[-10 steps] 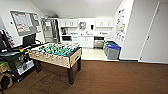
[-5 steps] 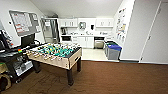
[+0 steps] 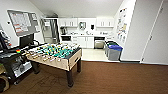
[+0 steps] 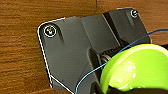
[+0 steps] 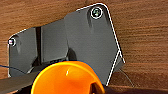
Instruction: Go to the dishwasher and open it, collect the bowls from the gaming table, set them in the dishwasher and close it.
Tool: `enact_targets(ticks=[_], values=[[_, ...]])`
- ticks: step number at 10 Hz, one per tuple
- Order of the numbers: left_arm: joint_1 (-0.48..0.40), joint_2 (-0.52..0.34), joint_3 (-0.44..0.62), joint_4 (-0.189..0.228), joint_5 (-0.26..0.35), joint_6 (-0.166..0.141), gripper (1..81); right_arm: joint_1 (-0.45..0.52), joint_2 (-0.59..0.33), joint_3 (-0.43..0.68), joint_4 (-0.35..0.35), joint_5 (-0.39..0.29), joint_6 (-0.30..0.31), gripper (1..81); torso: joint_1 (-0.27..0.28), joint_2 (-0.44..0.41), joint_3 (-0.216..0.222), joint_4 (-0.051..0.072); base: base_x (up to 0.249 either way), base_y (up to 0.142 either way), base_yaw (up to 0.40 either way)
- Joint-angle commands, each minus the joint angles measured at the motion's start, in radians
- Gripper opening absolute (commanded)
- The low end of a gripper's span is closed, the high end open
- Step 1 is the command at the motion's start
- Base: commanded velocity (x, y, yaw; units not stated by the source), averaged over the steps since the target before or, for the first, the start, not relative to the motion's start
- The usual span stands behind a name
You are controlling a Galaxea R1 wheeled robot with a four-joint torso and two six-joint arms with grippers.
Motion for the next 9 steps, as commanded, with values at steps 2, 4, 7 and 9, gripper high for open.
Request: enact_targets(ticks=[2,4,7,9], values=[[-0.047,-0.018,0.004,0.012,0.037,0.005,1.0,0.050,-0.007,-0.003,-0.009,-0.047,-0.001,1.0,0.000,0.000,0.000,0.000,0.096,-0.064,0.000],[-0.047,-0.018,0.004,0.012,0.037,0.005,1.0,0.050,-0.007,-0.003,-0.009,-0.047,-0.001,1.0,0.000,0.000,0.000,0.000,0.096,-0.064,0.000],[-0.047,-0.018,0.004,0.012,0.035,0.005,1.0,0.049,-0.007,-0.003,-0.009,-0.047,-0.001,1.0,0.000,0.000,0.000,0.000,0.096,-0.067,0.000],[-0.047,-0.018,0.004,0.012,0.035,0.005,1.0,0.049,-0.007,-0.003,-0.009,-0.047,-0.001,1.0,0.000,0.000,0.000,0.000,0.096,-0.069,0.000]])
